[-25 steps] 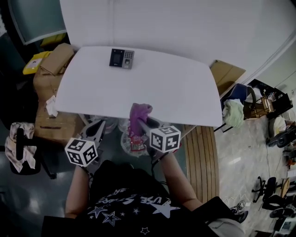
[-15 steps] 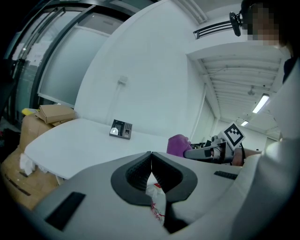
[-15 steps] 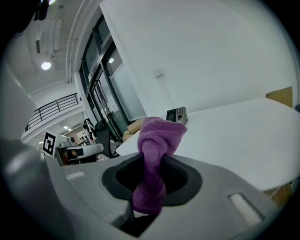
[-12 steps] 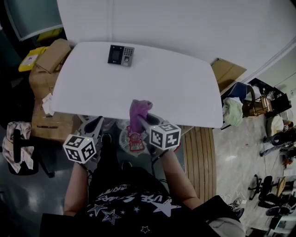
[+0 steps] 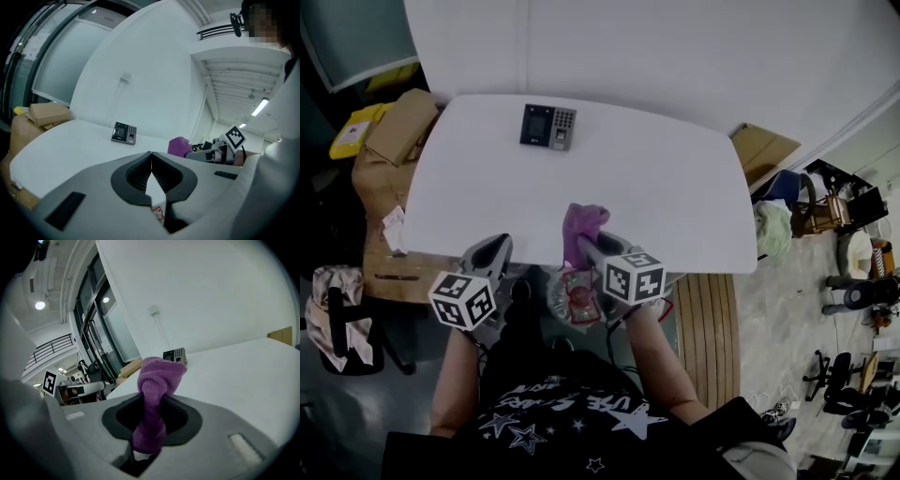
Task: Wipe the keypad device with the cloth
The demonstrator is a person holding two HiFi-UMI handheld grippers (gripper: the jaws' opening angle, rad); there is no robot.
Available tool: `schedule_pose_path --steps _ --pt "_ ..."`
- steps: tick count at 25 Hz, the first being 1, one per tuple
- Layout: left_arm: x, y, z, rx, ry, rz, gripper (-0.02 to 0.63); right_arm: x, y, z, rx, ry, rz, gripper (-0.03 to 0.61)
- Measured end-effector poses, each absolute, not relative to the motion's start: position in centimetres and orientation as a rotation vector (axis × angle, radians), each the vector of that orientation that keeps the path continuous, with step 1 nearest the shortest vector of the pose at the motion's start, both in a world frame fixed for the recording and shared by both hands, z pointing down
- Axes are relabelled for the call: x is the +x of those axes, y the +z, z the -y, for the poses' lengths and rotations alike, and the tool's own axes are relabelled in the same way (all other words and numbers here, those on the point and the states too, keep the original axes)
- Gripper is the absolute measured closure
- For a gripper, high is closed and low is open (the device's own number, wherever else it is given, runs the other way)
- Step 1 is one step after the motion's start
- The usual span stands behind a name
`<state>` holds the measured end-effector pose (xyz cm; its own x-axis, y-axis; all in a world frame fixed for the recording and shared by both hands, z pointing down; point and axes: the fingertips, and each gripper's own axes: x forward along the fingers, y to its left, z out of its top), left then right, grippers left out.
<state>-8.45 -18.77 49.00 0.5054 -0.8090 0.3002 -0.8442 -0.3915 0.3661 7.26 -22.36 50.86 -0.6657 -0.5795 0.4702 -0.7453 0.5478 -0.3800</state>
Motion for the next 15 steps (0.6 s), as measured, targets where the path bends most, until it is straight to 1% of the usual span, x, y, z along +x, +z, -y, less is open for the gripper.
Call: schedule_pose_path --steps 15 --pt "-12.8 49.8 31.0 2.292 0.109 1.285 0.606 3.3 51.4 34.0 1.179 0.845 2.446 0.479"
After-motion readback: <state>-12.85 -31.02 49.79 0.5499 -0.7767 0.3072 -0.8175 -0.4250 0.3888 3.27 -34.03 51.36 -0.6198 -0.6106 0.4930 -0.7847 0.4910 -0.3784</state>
